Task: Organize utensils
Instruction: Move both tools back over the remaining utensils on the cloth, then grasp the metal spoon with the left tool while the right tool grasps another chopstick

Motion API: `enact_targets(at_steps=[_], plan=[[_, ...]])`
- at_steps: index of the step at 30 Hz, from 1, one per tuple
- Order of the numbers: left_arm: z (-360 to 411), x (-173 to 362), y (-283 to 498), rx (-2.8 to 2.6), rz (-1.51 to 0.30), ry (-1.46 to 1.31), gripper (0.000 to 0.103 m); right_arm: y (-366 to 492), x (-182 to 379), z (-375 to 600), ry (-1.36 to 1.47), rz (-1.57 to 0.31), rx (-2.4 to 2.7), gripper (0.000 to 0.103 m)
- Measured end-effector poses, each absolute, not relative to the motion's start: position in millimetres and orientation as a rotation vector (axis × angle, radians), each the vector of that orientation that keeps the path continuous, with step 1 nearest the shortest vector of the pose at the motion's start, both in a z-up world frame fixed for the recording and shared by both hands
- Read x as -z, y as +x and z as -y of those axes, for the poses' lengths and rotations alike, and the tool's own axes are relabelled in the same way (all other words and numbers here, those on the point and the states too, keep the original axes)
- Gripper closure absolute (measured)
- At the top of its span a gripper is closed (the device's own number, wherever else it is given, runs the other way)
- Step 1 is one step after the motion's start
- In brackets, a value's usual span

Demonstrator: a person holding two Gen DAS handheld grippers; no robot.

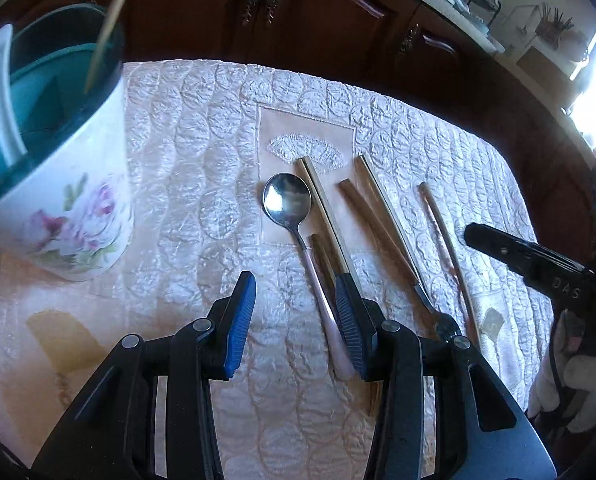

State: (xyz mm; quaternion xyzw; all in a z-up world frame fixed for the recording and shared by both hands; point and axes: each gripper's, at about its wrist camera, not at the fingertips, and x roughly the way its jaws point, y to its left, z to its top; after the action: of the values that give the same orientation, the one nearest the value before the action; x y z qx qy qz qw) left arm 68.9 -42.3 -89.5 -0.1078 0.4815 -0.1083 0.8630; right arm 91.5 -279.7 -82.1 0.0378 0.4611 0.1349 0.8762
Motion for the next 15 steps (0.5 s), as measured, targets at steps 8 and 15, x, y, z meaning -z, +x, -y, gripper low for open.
enact_targets(at_steps=[8,15], plan=[[42.3,102.1,85.4,0.206,-1.031,-0.227,0.062,142.6,115.5,255.5,0.052,-1.063,-0.335,0.085],[39.3,111.8,97.6,0.192,-1.049,-0.231,0.062,158.1,131.0,259.5,0.078,-1.117,-0.309,0.091]])
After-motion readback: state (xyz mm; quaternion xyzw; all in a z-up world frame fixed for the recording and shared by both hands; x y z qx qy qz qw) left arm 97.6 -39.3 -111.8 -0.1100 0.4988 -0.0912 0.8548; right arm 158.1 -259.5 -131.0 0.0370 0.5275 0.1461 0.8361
